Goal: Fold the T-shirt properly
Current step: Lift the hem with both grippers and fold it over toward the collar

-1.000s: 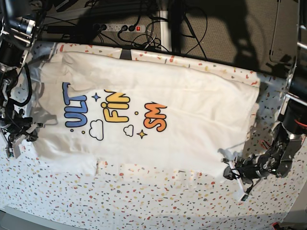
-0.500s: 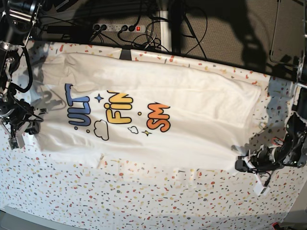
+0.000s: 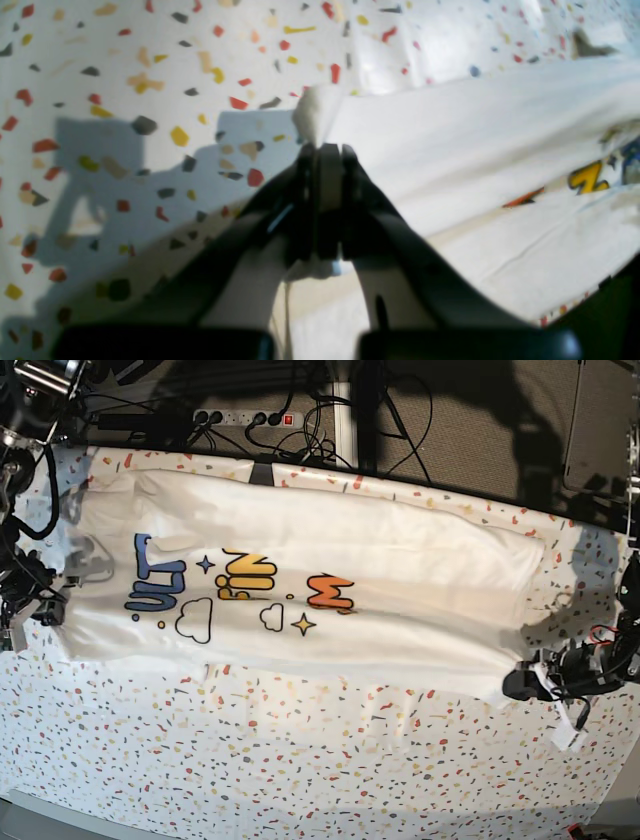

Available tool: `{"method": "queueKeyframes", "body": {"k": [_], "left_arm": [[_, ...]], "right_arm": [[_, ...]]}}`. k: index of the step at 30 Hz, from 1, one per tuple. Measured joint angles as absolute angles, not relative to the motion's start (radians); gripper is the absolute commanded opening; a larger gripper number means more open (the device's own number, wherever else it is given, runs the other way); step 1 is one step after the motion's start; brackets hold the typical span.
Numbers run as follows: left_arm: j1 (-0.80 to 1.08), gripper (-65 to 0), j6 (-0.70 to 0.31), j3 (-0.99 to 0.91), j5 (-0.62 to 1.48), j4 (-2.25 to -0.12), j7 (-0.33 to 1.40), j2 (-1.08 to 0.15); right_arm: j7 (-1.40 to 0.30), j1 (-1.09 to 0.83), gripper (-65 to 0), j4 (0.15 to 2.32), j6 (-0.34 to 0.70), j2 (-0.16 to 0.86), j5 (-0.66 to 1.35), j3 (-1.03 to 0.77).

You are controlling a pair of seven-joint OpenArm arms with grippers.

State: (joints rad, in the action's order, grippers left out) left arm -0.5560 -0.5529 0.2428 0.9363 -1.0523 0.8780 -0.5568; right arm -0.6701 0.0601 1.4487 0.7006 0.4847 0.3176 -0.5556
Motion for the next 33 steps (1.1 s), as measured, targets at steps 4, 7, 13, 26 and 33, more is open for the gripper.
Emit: {"method": "queueKeyframes", "body": {"k": [4,7,13,26,33], "left_arm": [[-0.51,-65.0,-0.554,0.244,0.966,-1.065,0.921,-0.554],[-0.488,-65.0,-0.553,0.244,0.977,-1.065,0.928,-0.554],[-0.459,-65.0,-0.553,0.244,0.981,-1.086,0.933,-0.557],[-0.297,-65.0,-0.553,0.244,0.977,-1.374,0.965,-0.66],[-0.253,-65.0,-0.546,0.244,0.957,-1.401,0.973,-0.662]], "right_arm": [[-0.671,-0.001,-65.0,1.504,0.701,0.485,0.316,-0.556],[-0.67,-0.03,-65.0,1.557,0.701,0.485,0.317,-0.556],[-0.683,-0.072,-65.0,1.578,0.701,0.485,0.313,-0.556],[-0.739,-0.114,-65.0,1.578,0.701,0.485,0.31,-0.556],[-0.752,-0.116,-65.0,1.578,0.701,0.485,0.311,-0.601]]}}
